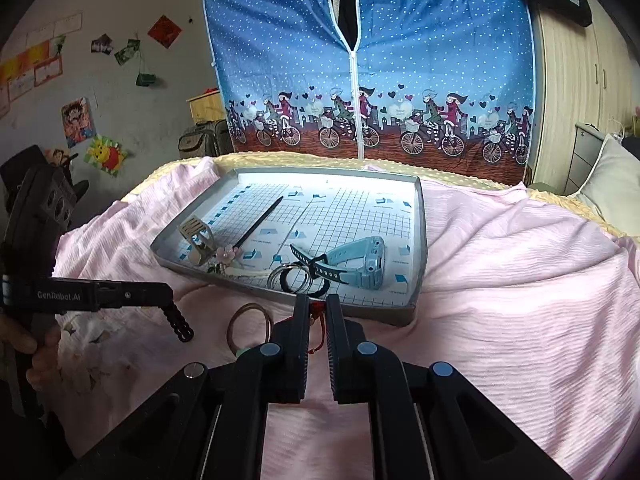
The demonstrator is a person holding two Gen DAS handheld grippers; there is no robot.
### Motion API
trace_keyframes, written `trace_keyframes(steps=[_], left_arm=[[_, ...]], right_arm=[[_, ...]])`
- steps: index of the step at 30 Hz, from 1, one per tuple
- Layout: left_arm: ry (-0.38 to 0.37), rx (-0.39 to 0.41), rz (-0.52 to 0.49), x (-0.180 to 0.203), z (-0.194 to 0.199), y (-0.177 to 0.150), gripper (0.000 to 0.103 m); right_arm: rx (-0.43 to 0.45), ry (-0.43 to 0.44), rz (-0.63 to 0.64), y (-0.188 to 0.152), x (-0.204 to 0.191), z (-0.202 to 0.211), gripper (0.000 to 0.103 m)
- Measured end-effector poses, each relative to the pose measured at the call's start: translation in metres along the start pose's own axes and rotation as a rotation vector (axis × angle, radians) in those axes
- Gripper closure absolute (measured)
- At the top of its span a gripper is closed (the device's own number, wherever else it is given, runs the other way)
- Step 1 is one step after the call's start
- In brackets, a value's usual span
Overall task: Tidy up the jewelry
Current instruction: 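Lower the black hair tie into the tray with the left tool while the right tool releases the cord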
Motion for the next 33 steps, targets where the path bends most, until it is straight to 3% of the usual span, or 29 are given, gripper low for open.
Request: trace_keyframes(steps=[5, 11, 16, 22, 33], left_arm=[[0.023, 0.049, -0.025, 0.005, -0.001, 0.011, 0.088], [0.087, 0.201, -0.017, 0.009, -0.004, 0.051, 0.088], [0.221, 0.296, -0.07, 0.008, -0.027, 0.083, 0.088], [0.315, 0.271, -0.189, 0.012, -0.075, 0.082, 0.088], [0.314, 0.214, -0.221, 0.002, -0.098, 0.068, 0.088]], right_arm=[[0.038, -0.005, 0.002, 0.009, 0.001, -0.001, 0.095], [0.123, -0.035, -0.008, 0.04, 0.012, -0.01, 0.095], [0.165, -0.062, -0.025, 0.06, 0.027, -0.028, 0.095], [0.123, -0.086, -0.052, 0.052, 0.048, -0.053, 0.095], [0.046, -0.084, -0.084, 0.031, 0.056, -0.069, 0.095]])
Point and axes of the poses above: each gripper's, at about its wrist camera, not at the fingertips, and z roughly against the way its jaws point, x to its right, y to its top, the point moved 6 cm from there along -z, roughly the way its jaws point, and after that the axes turned 13 degrees about y, right-handed, at the moved point
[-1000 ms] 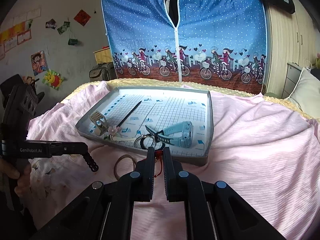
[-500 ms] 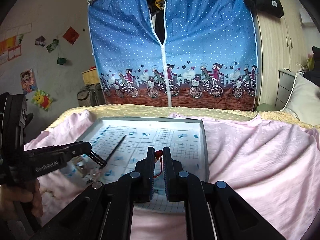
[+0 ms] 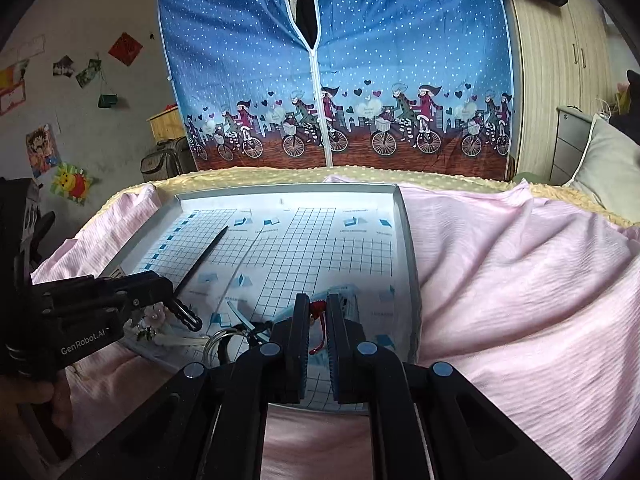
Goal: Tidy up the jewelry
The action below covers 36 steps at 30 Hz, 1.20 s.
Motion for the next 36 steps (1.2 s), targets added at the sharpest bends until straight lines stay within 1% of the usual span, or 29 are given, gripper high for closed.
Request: trace_keyframes(steps=[3, 8, 9, 10, 11, 12, 13, 14, 15, 16, 17, 18, 19, 20, 21, 22, 24, 26, 29, 30, 33, 36], left_arm=[[-0.005, -0.023, 0.008, -0.002, -0.001, -0.002, 0.088], [0.014, -0.053, 0.027, -0.007, -0.004, -0.002, 0.087], [0.012, -0.056, 0.037, -0.008, -0.004, -0.002, 0.085], [0.016, -0.054, 0.05, -0.01, -0.003, -0.001, 0.079], [0.022, -0.048, 0.061, -0.013, -0.001, 0.0, 0.074], [0.023, -0.041, 0.071, -0.015, 0.001, 0.002, 0.064], [0.014, -0.021, 0.094, -0.018, 0.006, 0.005, 0.056], [0.005, -0.006, 0.113, -0.02, 0.011, 0.007, 0.051], [0.003, 0.009, 0.13, -0.023, 0.016, 0.01, 0.043], [0.002, 0.023, 0.143, -0.025, 0.022, 0.013, 0.038], [-0.002, 0.043, 0.159, -0.028, 0.03, 0.017, 0.036], [-0.003, 0.06, 0.17, -0.03, 0.037, 0.02, 0.03], [0.001, 0.074, 0.178, -0.032, 0.045, 0.023, 0.02], [0.006, 0.087, 0.184, -0.035, 0.052, 0.025, 0.015], [0.006, 0.104, 0.191, -0.037, 0.061, 0.026, 0.007], [0.002, 0.124, 0.197, -0.039, 0.071, 0.027, 0.003], [0.005, 0.17, 0.202, -0.043, 0.091, 0.027, 0.002], [0.02, 0.217, 0.197, -0.045, 0.113, 0.028, 0.002], [0.015, 0.267, 0.186, -0.045, 0.144, 0.029, 0.002], [0.014, 0.268, 0.177, -0.044, 0.149, 0.028, 0.002], [0.025, 0.259, 0.151, -0.044, 0.176, 0.012, 0.002], [0.054, 0.247, 0.136, -0.045, 0.189, -0.007, 0.002]], right_arm=[[-0.007, -0.003, -0.001, 0.0, 0.001, -0.003, 0.094], [-0.016, -0.011, -0.006, 0.0, 0.002, -0.003, 0.094], [-0.017, -0.013, -0.006, 0.0, 0.003, -0.003, 0.093], [-0.018, -0.017, -0.007, 0.001, 0.003, -0.002, 0.091], [-0.015, -0.019, -0.007, 0.002, 0.004, 0.0, 0.085], [-0.006, -0.02, -0.007, 0.003, 0.004, 0.003, 0.075], [0.002, -0.022, -0.008, 0.005, 0.004, 0.006, 0.07], [0.011, -0.024, -0.008, 0.006, 0.004, 0.009, 0.063], [0.023, -0.028, -0.005, 0.009, 0.003, 0.013, 0.057], [0.037, -0.035, -0.001, 0.011, 0.002, 0.018, 0.055], [0.046, -0.038, 0.001, 0.013, 0.002, 0.022, 0.049], [0.063, -0.044, 0.003, 0.015, 0.0, 0.029, 0.042], [0.076, -0.048, 0.004, 0.016, -0.001, 0.035, 0.037], [0.089, -0.049, 0.005, 0.018, -0.003, 0.04, 0.029], [0.109, -0.049, 0.008, 0.019, -0.006, 0.049, 0.022], [0.12, -0.05, 0.011, 0.02, -0.008, 0.054, 0.019], [0.146, -0.045, 0.021, 0.022, -0.015, 0.068, 0.005], [0.174, -0.039, 0.035, 0.023, -0.022, 0.082, 0.0], [0.207, -0.02, 0.069, 0.025, -0.04, 0.104, 0.0], [0.212, -0.017, 0.08, 0.026, -0.045, 0.109, 0.0], [0.226, -0.008, 0.094, 0.019, -0.06, 0.126, 0.0], [0.215, -0.005, 0.095, 0.004, -0.075, 0.139, 0.0]])
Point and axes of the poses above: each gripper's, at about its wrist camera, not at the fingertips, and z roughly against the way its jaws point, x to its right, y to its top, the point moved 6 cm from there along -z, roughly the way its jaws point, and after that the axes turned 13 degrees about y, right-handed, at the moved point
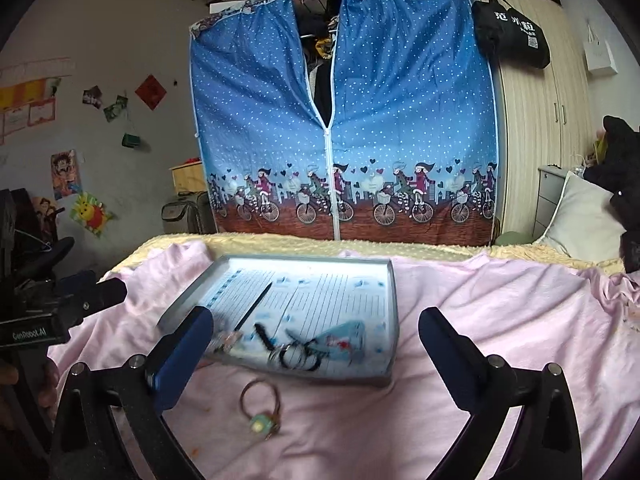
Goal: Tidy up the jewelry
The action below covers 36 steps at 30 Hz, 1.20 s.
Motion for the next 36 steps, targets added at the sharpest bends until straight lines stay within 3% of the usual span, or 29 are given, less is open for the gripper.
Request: trace_keyframes(steps=[4, 8, 17, 22, 26, 33, 36], left_arm=[[0.03, -0.057, 0.015, -0.006, 0.023, -0.025, 0.002], [0.057, -0.064, 0.042, -0.013, 0.043, -0.042, 0.002], [0.105, -0.092, -0.002, -0.016, 0.074, -0.075, 0.002], [0.143, -0.165, -0.037, -0.014, 0.069, -0.093, 0.002], [0.153, -0.205, -0.006, -0.022, 0.062, -0.098, 0.002], [0.16, -0.255, 0.002, -0.025, 0.053, -0.105, 0.002], [0.148, -0.31, -0.027, -0.023, 0.044, -0.108, 0.002]], right_arm=[[-0.007, -0.008, 0.005, -0.015, -0.019, 0.02, 0.0], [-0.024, -0.022, 0.0, -0.032, -0.035, 0.037, 0.0], [-0.127, -0.023, -0.037, -0.073, -0.055, 0.053, 0.0], [-0.19, -0.021, -0.036, -0.084, -0.06, 0.047, 0.0], [-0.224, -0.031, -0.053, -0.091, -0.057, 0.043, 0.0], [-0.288, -0.041, -0.149, -0.103, -0.038, 0.036, 0.0], [-0.331, -0.006, -0.203, -0.107, -0.027, 0.031, 0.0]])
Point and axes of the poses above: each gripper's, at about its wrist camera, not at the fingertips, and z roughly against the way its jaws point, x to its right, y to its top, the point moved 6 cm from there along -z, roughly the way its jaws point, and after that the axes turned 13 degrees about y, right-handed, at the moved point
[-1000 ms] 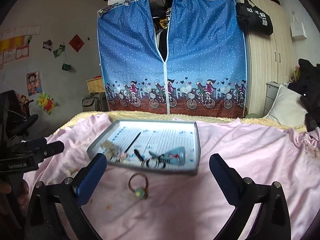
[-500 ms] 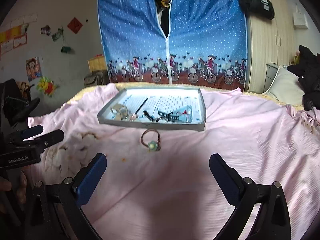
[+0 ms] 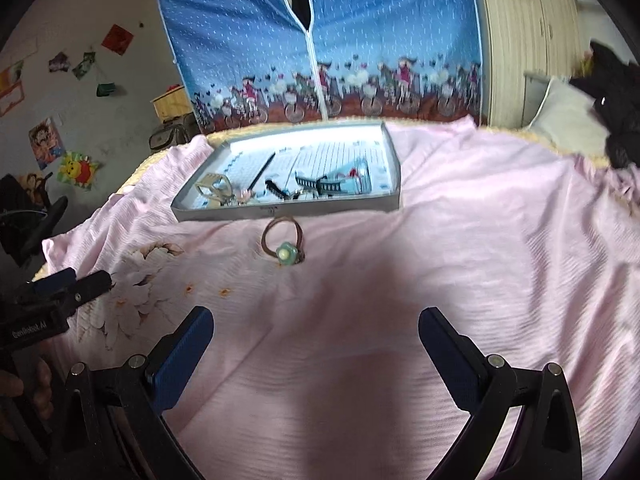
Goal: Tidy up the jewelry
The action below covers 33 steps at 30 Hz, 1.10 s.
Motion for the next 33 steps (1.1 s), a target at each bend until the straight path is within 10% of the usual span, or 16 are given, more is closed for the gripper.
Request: trace_keyframes(steps=[10, 18, 33], left_arm=[[-0.08, -0.124, -0.176, 0.022, -0.051, 0.028, 0.002], [-0.253, -0.15, -0.132, 0.051, -0.098, 0.057, 0.004], [-0.434, -0.184, -0.204, 0.099, -0.133, 0.063, 0.057]], right_arm=[[-0.149, 0.039, 0.087, 0.026, 0.03, -0.038, 0.0], [-0.182, 0.081, 0.093, 0.029, 0.046, -0.072, 0.0], [-0.238, 0.09, 0.148, 0.025, 0.04, -0.102, 0.038]])
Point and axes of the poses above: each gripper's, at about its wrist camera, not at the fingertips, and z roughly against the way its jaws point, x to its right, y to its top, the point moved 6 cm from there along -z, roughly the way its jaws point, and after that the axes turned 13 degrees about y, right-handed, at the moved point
